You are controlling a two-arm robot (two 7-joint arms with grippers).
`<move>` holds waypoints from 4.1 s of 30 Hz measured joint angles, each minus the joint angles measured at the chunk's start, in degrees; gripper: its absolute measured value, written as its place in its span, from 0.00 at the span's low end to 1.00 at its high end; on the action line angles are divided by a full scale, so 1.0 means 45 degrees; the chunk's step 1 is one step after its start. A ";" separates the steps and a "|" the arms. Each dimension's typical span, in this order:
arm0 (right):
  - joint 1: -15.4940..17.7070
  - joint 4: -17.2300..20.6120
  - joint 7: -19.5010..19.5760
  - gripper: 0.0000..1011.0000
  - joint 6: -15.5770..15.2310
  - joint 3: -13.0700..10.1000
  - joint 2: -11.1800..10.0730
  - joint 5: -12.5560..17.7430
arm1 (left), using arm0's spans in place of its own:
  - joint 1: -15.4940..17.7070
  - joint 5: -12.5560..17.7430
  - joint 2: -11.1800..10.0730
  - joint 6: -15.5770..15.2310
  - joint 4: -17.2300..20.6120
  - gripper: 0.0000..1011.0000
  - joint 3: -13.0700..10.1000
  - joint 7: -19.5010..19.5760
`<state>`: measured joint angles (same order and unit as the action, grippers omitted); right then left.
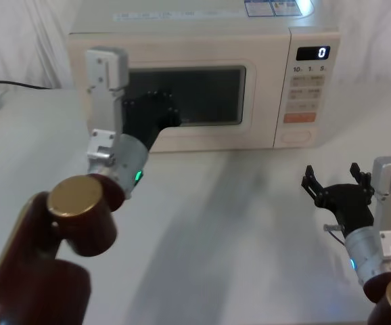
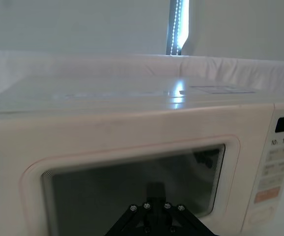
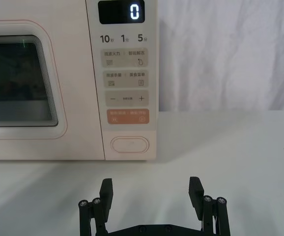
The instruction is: Press the button to open the microwave door with one hand; close the microwave door with the other hand.
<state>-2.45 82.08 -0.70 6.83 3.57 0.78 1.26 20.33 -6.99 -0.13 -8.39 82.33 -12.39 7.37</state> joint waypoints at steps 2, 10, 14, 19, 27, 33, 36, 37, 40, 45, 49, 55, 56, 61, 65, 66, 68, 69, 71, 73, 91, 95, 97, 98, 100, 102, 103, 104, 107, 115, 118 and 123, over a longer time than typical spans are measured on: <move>-0.0001 0.0000 0.0000 0.99 0.0000 0.0000 0.0000 -0.0001 | -0.0404 -0.0164 -0.0180 -0.0068 0.0424 0.00 0.0132 0.0090; -0.0001 0.0000 0.0000 0.99 0.0000 0.0001 0.0000 0.0000 | -0.1522 -0.0718 -0.0843 -0.0090 0.1279 0.00 0.0641 0.0327; 0.0000 0.0000 0.0000 0.99 0.0000 0.0001 0.0000 0.0000 | -0.2140 -0.0936 -0.1164 -0.0015 0.1676 0.00 0.0811 0.0433; 0.0000 0.0000 0.0000 0.99 0.0000 0.0000 0.0000 -0.0001 | -0.2886 -0.1025 -0.1532 0.0189 0.2061 0.00 0.0920 0.0491; 0.0000 0.0000 0.0000 0.99 0.0000 0.0000 0.0000 0.0000 | -0.4022 -0.1308 -0.1820 0.0515 0.2429 0.00 0.1240 0.0368; -0.0001 0.0000 0.0000 0.99 0.0000 0.0000 0.0000 0.0000 | -0.4572 -0.1328 -0.1796 0.0870 0.2597 0.00 0.1401 0.0092; 0.0000 0.0000 0.0000 0.99 0.0000 0.0001 0.0001 -0.0001 | -0.4866 -0.1328 -0.1715 0.1110 0.2634 0.00 0.1515 -0.0079; 0.0000 0.0000 0.0000 0.99 -0.0001 0.0000 0.0000 -0.0001 | -0.4904 -0.1328 -0.1688 0.1159 0.2634 0.00 0.1541 -0.0113; -0.0001 0.0000 0.0001 0.99 0.0000 0.0000 0.0000 -0.0001 | -0.5028 -0.1310 -0.1610 0.1384 0.2579 0.00 0.1612 -0.0220; 0.0000 0.0000 0.0000 0.99 0.0000 0.0001 0.0000 0.0000 | -0.5065 -0.1057 -0.1425 0.2014 0.2333 0.00 0.1674 -0.0462; 0.0000 0.0000 0.0000 0.99 0.0000 0.0000 0.0000 0.0000 | -0.5055 -0.1058 -0.1437 0.1979 0.2337 0.00 0.1667 -0.0454; -0.0001 0.0000 0.0000 0.99 0.0000 0.0000 0.0000 -0.0001 | -0.5042 -0.1072 -0.1457 0.1909 0.2353 0.00 0.1652 -0.0424; 0.0000 0.0000 0.0000 0.99 0.0000 0.0000 0.0000 0.0000 | -0.5042 -0.1074 -0.1459 0.1901 0.2355 0.00 0.1651 -0.0420; -0.0001 0.0000 0.0000 0.99 0.0000 0.0000 0.0000 0.0000 | -0.5034 -0.1086 -0.1469 0.1861 0.2364 0.00 0.1643 -0.0400; 0.0000 0.0001 0.0000 0.99 0.0000 0.0000 0.0000 -0.0001 | -0.5030 -0.1095 -0.1473 0.1845 0.2370 0.00 0.1639 -0.0390; -0.0001 0.0000 0.0000 0.99 0.0000 0.0001 0.0000 0.0000 | -0.5029 -0.1096 -0.1474 0.1842 0.2372 0.00 0.1638 -0.0389; -0.0001 0.0000 0.0000 0.99 -0.0001 0.0001 0.0001 -0.0001 | -0.5027 -0.1100 -0.1477 0.1834 0.2374 0.00 0.1635 -0.0384; -0.0001 0.0000 0.0000 0.99 0.0000 0.0001 0.0001 -0.0001 | -0.5026 -0.1102 -0.1478 0.1831 0.2375 0.00 0.1635 -0.0384; -0.0001 0.0000 0.0001 0.99 0.0000 0.0000 0.0000 0.0000 | -0.5024 -0.1106 -0.1480 0.1824 0.2378 0.00 0.1632 -0.0381; -0.0001 0.0000 0.0000 0.99 0.0000 0.0001 0.0000 0.0000 | -0.5024 -0.1109 -0.1482 0.1819 0.2379 0.00 0.1630 -0.0379; -0.0001 0.0000 0.0000 0.99 0.0000 0.0001 0.0000 0.0000 | -0.5024 -0.1117 -0.1488 0.1795 0.2383 0.00 0.1630 -0.0363; 0.0000 0.0000 0.0000 0.99 0.0000 0.0000 0.0000 -0.0001 | -0.5023 -0.1117 -0.1488 0.1795 0.2383 0.00 0.1630 -0.0364; 0.0000 0.0000 0.0001 0.99 0.0000 0.0000 0.0000 -0.0001 | -0.5024 -0.1117 -0.1488 0.1794 0.2384 0.00 0.1630 -0.0363; 0.0000 0.0000 0.0000 0.99 0.0000 0.0001 0.0000 -0.0001 | -0.5023 -0.1116 -0.1488 0.1794 0.2383 0.00 0.1630 -0.0363; -0.0001 0.0000 0.0000 0.99 0.0000 0.0001 0.0001 0.0000 | -0.5023 -0.1117 -0.1488 0.1794 0.2383 0.00 0.1630 -0.0363; 0.0000 0.0000 0.0000 0.99 0.0000 0.0001 0.0000 0.0000 | -0.5023 -0.1117 -0.1488 0.1794 0.2383 0.00 0.1630 -0.0364; -0.0001 0.0000 0.0000 0.99 0.0000 0.0000 0.0000 -0.0001 | -0.5024 -0.1117 -0.1488 0.1794 0.2383 0.01 0.1630 -0.0364; 0.0000 0.0000 0.0000 0.99 0.0000 0.0000 0.0000 0.0000 | -0.5024 -0.1117 -0.1488 0.1794 0.2383 0.03 0.1630 -0.0364; -0.0001 0.0000 0.0000 0.99 0.0000 0.0001 0.0000 -0.0001 | -0.5024 -0.1116 -0.1488 0.1795 0.2383 0.10 0.1630 -0.0365; 0.0000 0.0000 0.0000 0.99 0.0000 0.0001 0.0000 -0.0001 | -0.5024 -0.1116 -0.1488 0.1795 0.2384 0.34 0.1630 -0.0365; 0.0000 0.0000 0.0000 0.99 0.0000 0.0000 0.0000 -0.0001 | -0.5024 -0.1116 -0.1487 0.1795 0.2383 0.42 0.1630 -0.0365; 0.0000 0.0000 0.0000 0.99 0.0000 0.0000 0.0000 -0.0001 | -0.5024 -0.1116 -0.1488 0.1795 0.2383 0.61 0.1630 -0.0364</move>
<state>-2.45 82.08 -0.70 6.83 3.58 0.78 1.25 -2.27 -12.01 -6.83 -0.31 93.06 -5.05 5.73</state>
